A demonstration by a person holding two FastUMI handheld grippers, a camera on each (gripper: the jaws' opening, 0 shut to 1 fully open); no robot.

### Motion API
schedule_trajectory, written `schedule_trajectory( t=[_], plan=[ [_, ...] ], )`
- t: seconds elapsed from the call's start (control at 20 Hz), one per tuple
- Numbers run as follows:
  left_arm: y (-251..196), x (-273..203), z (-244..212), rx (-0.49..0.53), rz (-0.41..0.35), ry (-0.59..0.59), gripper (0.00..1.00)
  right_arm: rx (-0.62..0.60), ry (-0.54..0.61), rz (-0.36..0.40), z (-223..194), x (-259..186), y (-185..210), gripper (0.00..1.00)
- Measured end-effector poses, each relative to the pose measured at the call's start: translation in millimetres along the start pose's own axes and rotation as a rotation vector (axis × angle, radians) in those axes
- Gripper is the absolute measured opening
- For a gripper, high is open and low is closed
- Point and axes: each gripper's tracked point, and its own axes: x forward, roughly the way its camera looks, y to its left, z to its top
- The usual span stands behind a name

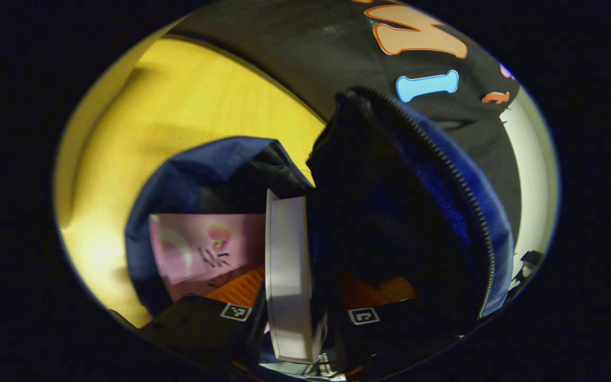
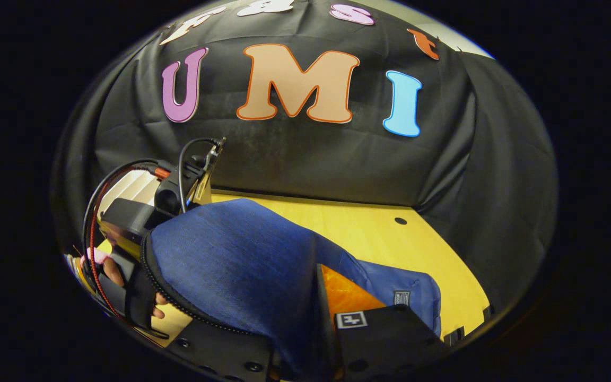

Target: Open the schoolbag, grab two books from the bookshelf and put them into the schoolbag.

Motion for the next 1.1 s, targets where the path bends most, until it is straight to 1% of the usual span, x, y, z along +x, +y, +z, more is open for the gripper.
schedule_trajectory(
  t=[0.1, 0.15, 0.2, 0.3, 0.35, 0.4, 0.55, 0.7, 0.8, 0.9, 1.0, 1.1],
  plan=[
    [10.3, -21.6, 6.0, 0.060, 0.062, -0.027, 0.67, 0.031, 0.033, 0.060, -5.9, -8.0, 11.0, 0.44],
    [13.7, -35.6, 8.6, 0.086, 0.086, -0.048, 0.71, 0.039, 0.038, 0.076, -7.0, -12.0, 13.8, 0.51],
    [17.3, -47.3, 12.4, 0.109, 0.119, -0.074, 0.73, 0.036, 0.044, 0.093, -8.2, -18.0, 17.5, 0.58],
    [28.4, -68.5, 18.8, 0.151, 0.186, -0.117, 0.84, 0.022, 0.053, 0.119, -10.0, -32.1, 25.0, 0.72],
    [33.4, -81.2, 17.6, 0.168, 0.215, -0.127, 0.92, 0.016, 0.061, 0.130, -10.7, -41.2, 28.3, 0.75],
    [35.7, -92.7, 17.0, 0.183, 0.237, -0.139, 0.94, 0.015, 0.070, 0.138, -12.9, -50.1, 30.8, 0.77],
    [30.3, -128.9, 14.6, 0.228, 0.276, -0.156, 0.95, 0.037, 0.074, 0.163, -6.3, -75.9, 37.6, 0.94],
    [2.6, -159.0, 31.7, 0.325, 0.282, -0.208, 0.95, 0.025, 0.043, 0.157, 13.3, -101.8, 30.9, 0.95],
    [-21.4, -180.7, 49.7, 0.388, 0.280, -0.272, 0.94, 0.037, -0.013, 0.149, 39.2, -115.1, 22.5, 0.95],
    [-44.4, -202.6, 68.6, 0.428, 0.287, -0.350, 0.95, 0.073, -0.089, 0.135, 70.7, -125.5, 12.5, 0.95],
    [-55.9, -227.7, 90.9, 0.471, 0.323, -0.455, 0.94, 0.118, -0.166, 0.110, 100.1, -132.4, -1.5, 0.94],
    [-62.0, -246.9, 109.9, 0.514, 0.388, -0.562, 0.94, 0.169, -0.250, 0.095, 130.0, -137.0, -15.8, 0.94]
  ],
)
